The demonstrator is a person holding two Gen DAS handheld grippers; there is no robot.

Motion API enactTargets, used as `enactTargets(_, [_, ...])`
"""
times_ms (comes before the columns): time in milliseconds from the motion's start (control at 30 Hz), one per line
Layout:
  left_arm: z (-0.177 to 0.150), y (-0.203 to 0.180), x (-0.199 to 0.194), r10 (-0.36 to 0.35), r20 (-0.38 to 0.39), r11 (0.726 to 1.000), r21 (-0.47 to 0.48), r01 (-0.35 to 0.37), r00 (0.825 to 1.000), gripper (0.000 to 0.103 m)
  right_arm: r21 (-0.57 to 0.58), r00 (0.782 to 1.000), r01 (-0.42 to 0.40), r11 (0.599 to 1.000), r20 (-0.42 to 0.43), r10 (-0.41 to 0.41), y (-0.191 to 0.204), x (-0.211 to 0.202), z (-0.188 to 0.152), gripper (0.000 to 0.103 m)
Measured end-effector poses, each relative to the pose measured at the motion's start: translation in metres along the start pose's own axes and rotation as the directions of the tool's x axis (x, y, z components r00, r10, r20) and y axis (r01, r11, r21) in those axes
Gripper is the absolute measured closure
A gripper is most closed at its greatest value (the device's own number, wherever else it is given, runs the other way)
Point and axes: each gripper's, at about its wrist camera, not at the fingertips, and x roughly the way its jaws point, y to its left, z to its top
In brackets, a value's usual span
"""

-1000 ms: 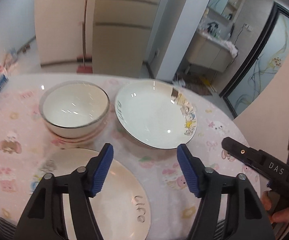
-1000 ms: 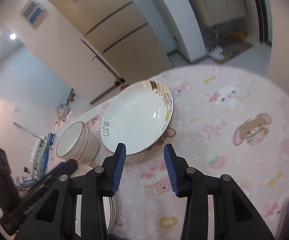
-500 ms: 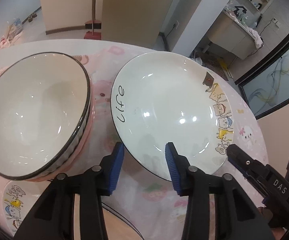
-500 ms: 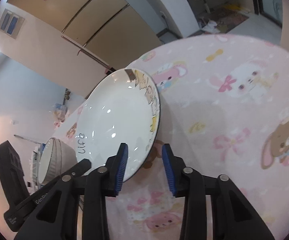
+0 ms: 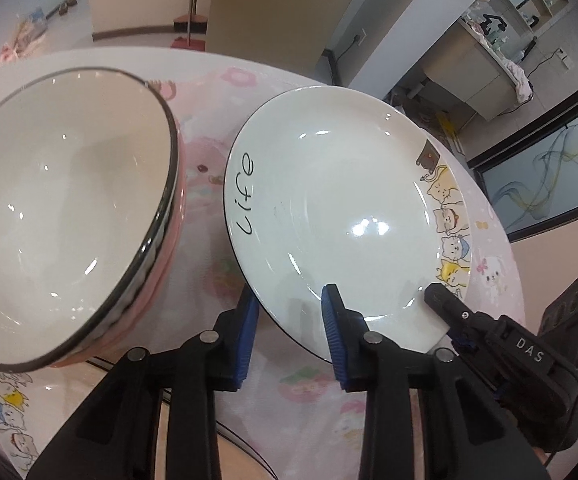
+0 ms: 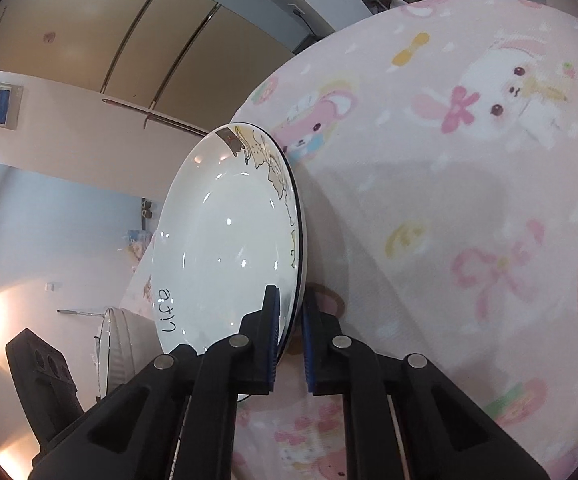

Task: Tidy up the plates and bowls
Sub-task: 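Close both tools on the rim of the cat-print 'Life' plate, then lift the 'Life' plate with both tools and carry it over the other plates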

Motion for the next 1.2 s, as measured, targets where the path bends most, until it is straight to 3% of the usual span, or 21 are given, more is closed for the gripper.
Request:
enactTargets(67, [0.001,0.004,-0.001,0.011,-0.004,1.000,-0.017,-0.011,1.000,0.087,-0.003,1.000,-0.011,1.000,-0.005,0.011,0.001,-0.003,-0.002,0.092])
enactTargets(167, [0.002,0.010,-0.002,-0.026,0.005,0.999,-0.047,0.027,1.000,0.090,-0.026,1.000,-0.008,1.000,0.002,0.008,0.003,-0.007,-0.002,0.091])
enactTargets(400, [0.003,0.001,0.005,-0.008,0.037,1.000,0.021,0.007,0.999,0.089,-0.050,1.000,-0.027,0.998,0.002,0.027,-0.003,-0.005,0.008,0.090])
enactTargets(500, [0.008,0.007,0.009,-0.048,0.022,0.999,-0.011,0.049,0.999,0.089,-0.004,0.997,-0.076,0.997,-0.018,0.075,-0.010,-0.004,0.010,0.090])
enactTargets(600, [0.008,0.009,0.009,-0.049,0.044,0.999,-0.014,0.050,0.998,0.087,-0.032,0.999,-0.052,0.998,-0.003,0.052,-0.004,-0.006,0.007,0.090])
enactTargets(767, [-0.001,-0.001,-0.004,-0.032,0.086,0.997,0.075,0.025,0.996,0.087,-0.050,0.999,-0.040,0.998,0.002,0.040,0.001,-0.015,0.002,0.089])
enactTargets(933, [-0.009,-0.009,-0.018,-0.043,0.085,0.994,0.105,0.034,0.995,0.087,-0.105,0.999,-0.019,0.994,0.029,0.022,0.005,-0.042,-0.008,0.087])
enactTargets(1200, [-0.038,-0.024,-0.060,-0.094,0.135,0.984,0.164,0.071,0.986,0.087,-0.177,0.994,-0.043,0.983,0.089,0.060,0.011,-0.098,-0.034,0.086])
